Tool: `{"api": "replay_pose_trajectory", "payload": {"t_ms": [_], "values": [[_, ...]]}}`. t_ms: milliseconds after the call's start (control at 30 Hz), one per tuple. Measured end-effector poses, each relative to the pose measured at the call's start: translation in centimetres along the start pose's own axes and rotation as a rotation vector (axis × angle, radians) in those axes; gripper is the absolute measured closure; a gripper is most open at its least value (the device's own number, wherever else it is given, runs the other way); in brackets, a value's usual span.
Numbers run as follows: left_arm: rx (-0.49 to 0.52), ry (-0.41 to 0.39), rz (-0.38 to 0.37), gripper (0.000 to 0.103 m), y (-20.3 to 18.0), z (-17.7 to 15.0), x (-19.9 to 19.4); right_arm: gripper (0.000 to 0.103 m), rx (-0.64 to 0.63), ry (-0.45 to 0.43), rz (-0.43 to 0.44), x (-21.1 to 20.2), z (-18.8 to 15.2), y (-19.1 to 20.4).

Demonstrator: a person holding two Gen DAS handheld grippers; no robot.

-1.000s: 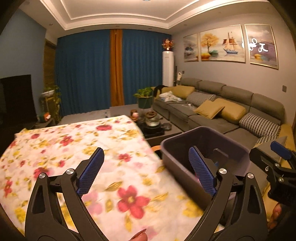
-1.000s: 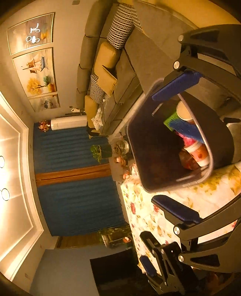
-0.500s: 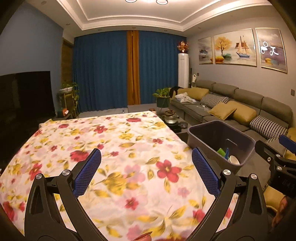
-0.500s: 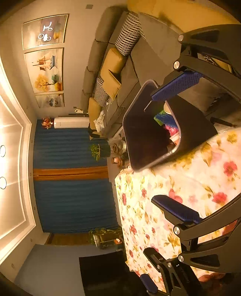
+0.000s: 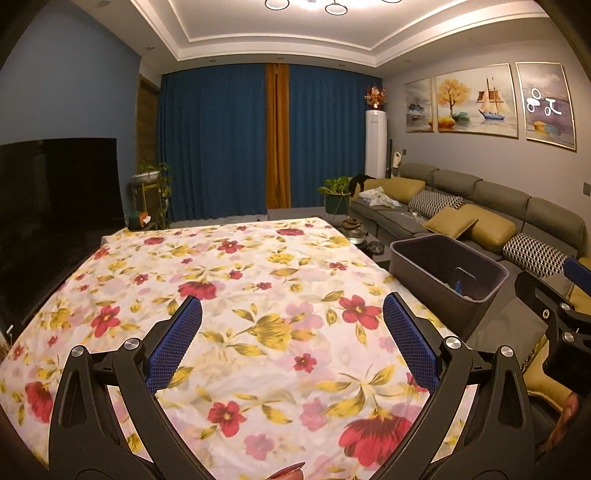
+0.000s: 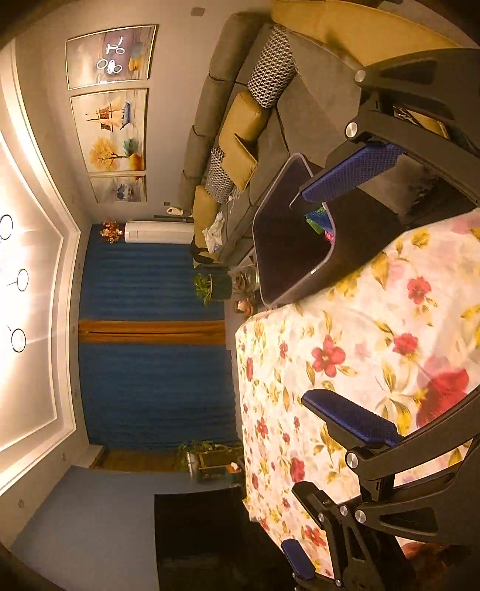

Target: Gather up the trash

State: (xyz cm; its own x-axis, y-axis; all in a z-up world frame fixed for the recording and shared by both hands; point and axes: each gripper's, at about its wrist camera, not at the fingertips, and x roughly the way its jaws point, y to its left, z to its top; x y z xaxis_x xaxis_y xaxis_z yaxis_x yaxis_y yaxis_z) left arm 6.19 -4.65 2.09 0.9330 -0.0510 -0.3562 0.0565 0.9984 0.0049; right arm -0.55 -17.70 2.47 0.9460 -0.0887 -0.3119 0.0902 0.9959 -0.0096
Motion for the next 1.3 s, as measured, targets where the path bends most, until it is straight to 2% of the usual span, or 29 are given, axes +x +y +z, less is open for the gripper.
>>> {"api": "replay_pose_trajectory", "payload": {"t_ms": [433,1300], "values": [[-0.005,-0.003,-0.023,0.006,0.0,-0.1,-0.9,0.006,-0.007,0.001,-0.019,-0.9,-0.9,0.4],[-0.018,-0.025,0.003,0.006,0.7,0.1,-2.0,0.006,0.002,-0.011,-0.002,-1.3,-0.8,0.8]]}}
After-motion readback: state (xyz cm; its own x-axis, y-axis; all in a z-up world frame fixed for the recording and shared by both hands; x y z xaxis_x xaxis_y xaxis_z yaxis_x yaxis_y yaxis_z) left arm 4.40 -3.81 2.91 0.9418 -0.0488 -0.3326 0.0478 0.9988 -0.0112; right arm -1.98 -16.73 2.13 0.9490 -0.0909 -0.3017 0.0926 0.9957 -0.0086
